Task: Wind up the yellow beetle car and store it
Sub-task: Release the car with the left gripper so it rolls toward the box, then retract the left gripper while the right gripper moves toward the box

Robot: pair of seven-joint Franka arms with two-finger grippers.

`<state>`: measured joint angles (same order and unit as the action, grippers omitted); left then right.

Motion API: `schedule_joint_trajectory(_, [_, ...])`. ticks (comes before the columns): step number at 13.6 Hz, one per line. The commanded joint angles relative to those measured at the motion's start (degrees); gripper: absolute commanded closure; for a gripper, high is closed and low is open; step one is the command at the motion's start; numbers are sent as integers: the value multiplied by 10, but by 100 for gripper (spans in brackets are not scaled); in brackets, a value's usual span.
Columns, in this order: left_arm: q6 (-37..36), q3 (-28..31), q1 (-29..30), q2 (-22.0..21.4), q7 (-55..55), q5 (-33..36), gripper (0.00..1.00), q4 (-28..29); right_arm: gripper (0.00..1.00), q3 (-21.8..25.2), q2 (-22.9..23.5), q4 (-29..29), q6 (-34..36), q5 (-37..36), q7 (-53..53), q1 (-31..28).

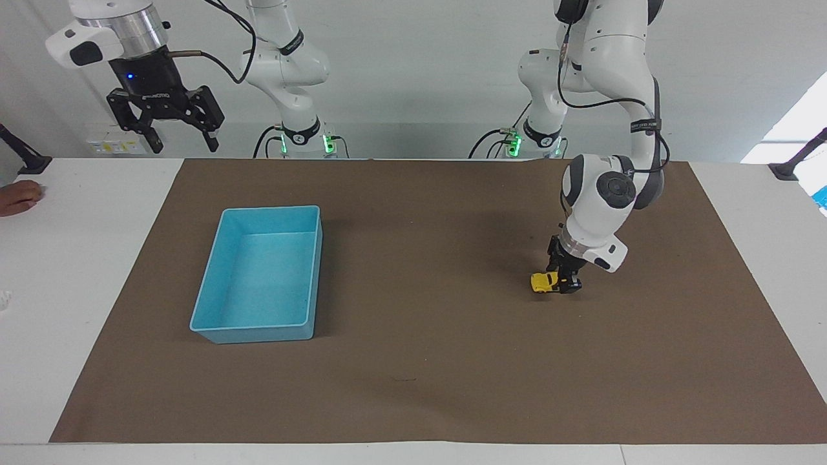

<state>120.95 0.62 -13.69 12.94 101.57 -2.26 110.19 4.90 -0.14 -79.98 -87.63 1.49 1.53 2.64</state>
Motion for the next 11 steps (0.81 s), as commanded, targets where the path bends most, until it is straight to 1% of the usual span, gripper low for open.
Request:
schedule_joint_trajectory(1, [-20,0,6,-6,-10,3,0,-9,0,1,-9,-11,-2,4,-12,-2])
schedule_joint_trajectory(11, [-8,1,10,2,-34,4,0,-27,0,-2,-9,-11,-3,4,-11,-1])
